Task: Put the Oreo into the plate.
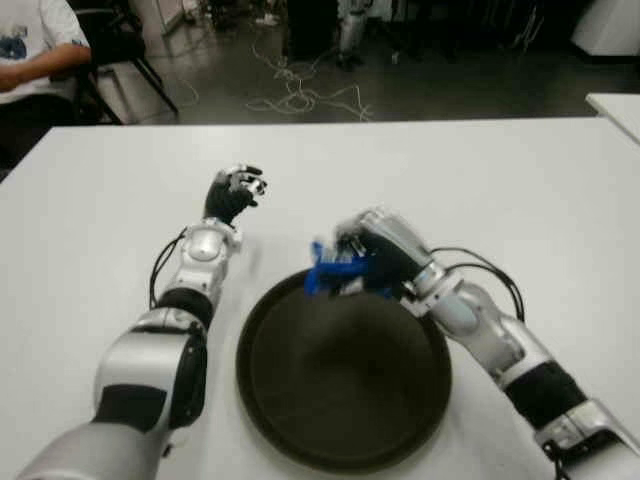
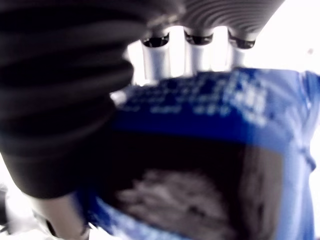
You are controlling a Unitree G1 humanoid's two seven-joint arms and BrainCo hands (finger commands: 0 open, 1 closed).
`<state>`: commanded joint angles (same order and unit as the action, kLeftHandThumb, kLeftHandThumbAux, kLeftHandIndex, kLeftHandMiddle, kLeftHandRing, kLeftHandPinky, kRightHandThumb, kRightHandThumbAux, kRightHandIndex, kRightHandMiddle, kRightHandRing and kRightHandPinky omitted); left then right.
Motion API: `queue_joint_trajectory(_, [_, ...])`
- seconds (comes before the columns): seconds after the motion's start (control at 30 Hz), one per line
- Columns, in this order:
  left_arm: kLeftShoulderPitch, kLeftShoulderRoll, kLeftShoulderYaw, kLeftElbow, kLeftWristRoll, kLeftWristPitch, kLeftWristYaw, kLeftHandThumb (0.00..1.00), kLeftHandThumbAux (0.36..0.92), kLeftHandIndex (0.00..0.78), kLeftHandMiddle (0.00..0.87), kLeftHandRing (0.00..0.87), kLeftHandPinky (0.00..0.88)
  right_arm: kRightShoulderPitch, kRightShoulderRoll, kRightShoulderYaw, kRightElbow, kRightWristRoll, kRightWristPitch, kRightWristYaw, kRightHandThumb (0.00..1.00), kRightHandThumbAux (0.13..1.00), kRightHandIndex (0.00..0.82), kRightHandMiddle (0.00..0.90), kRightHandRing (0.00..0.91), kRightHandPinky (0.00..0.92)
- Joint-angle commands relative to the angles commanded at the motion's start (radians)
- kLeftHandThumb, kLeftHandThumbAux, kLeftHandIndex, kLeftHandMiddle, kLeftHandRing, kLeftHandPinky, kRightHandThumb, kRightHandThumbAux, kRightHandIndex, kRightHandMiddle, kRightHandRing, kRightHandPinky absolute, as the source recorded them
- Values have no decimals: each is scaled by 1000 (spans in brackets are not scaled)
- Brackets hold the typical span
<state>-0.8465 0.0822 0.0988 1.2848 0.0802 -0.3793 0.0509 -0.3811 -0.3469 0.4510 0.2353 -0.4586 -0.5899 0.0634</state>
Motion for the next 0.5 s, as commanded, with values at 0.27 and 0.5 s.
queue_joint_trajectory(0.27, [1,2,-4,-1,5,-2,6,821,686,377,457,398,435,54,0,-22,-22,48,-14,77,0,835,679,792,810,795])
queue_joint_trajectory(0.5, [1,4,-2,-2,2,-1,1,820,687,374,460,400,464,54,6,-31,-40,104,1,169,3,848,646,765,784,775])
